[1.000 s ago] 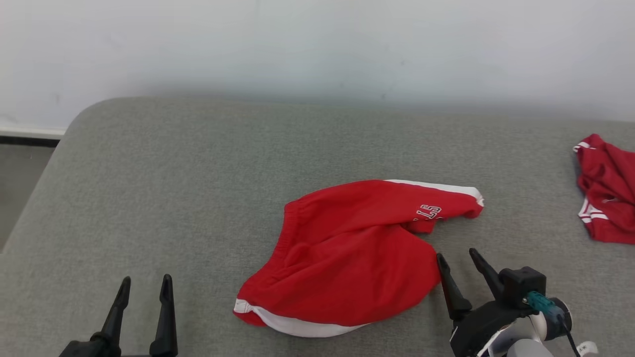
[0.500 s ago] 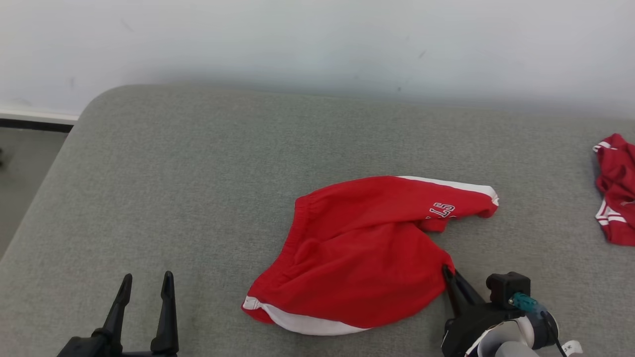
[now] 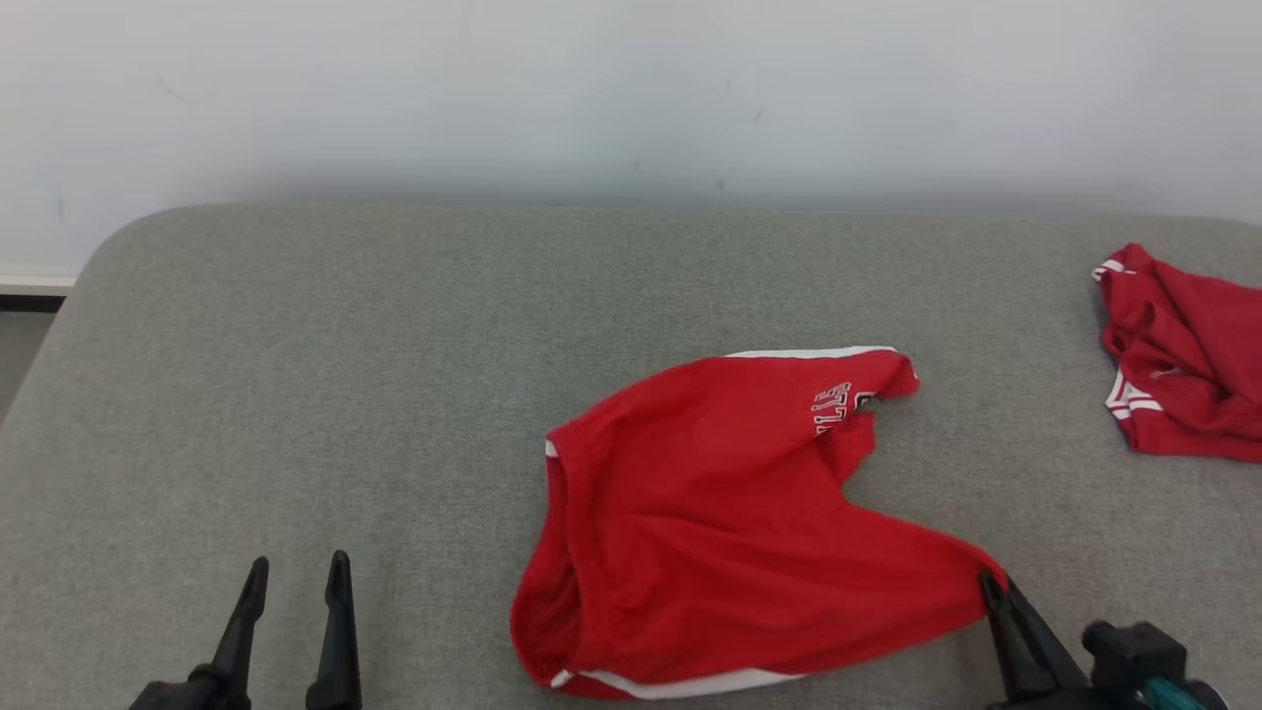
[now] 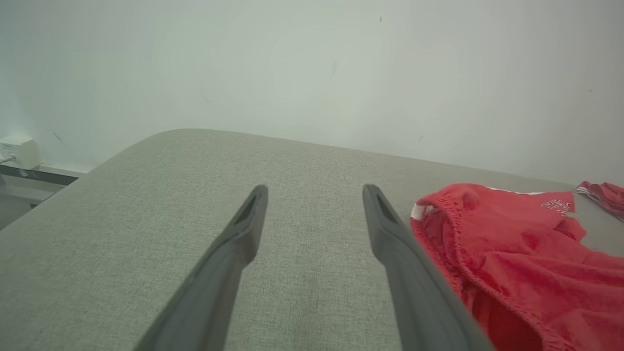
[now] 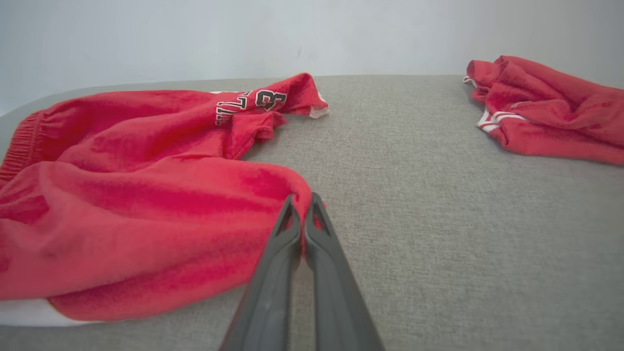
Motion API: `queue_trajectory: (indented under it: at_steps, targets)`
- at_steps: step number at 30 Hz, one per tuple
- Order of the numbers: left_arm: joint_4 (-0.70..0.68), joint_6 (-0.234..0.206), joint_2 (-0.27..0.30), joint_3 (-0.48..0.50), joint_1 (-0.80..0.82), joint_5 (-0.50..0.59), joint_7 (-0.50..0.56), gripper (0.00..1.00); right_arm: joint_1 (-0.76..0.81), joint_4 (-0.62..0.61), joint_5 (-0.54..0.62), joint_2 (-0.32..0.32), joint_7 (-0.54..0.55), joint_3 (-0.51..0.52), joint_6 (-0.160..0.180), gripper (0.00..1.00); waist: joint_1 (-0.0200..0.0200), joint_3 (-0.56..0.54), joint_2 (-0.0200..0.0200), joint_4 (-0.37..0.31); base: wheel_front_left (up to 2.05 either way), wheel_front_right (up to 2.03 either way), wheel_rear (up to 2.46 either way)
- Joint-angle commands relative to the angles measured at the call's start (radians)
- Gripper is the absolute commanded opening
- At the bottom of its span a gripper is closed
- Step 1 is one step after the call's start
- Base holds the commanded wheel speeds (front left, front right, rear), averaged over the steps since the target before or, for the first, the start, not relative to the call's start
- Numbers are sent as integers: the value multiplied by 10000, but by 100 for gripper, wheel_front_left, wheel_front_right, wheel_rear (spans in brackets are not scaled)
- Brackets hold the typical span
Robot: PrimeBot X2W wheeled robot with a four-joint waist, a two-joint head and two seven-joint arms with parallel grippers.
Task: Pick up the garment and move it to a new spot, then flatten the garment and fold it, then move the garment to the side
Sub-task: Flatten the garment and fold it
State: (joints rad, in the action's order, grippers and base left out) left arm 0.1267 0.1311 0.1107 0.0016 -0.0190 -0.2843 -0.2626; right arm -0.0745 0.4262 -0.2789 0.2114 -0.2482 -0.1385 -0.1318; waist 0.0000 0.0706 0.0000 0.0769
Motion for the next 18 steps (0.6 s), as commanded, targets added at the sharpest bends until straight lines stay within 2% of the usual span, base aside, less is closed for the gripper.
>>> queue_trajectory:
  at_steps: [1, 6, 10, 15, 18]
  targets:
    - [-6, -12, -23, -18, -23, 23, -28, 100, 328, -454, 138, 29, 148, 136, 28, 0, 0, 25, 0, -62, 0, 0, 0]
    - [30, -12, -70, -95, 60, 26, -28, 100, 791, -1731, 377, 10, 704, 371, 28, 0, 0, 44, 0, -43, 0, 0, 0]
    - [93, -12, -68, -219, 165, -15, -28, 100, 268, -2141, 495, 86, 1083, 81, 28, 0, 0, 30, 0, 167, 0, 0, 0]
    - [119, -12, -73, -427, 236, -30, -28, 100, -586, -1832, 591, 237, 1406, -218, 28, 0, 0, 99, 0, 552, 0, 0, 0]
    - [160, -12, -97, -502, 333, -61, -28, 100, -1424, -1178, 639, 256, 1567, -476, 28, 0, 0, 201, 0, 878, 0, 0, 0]
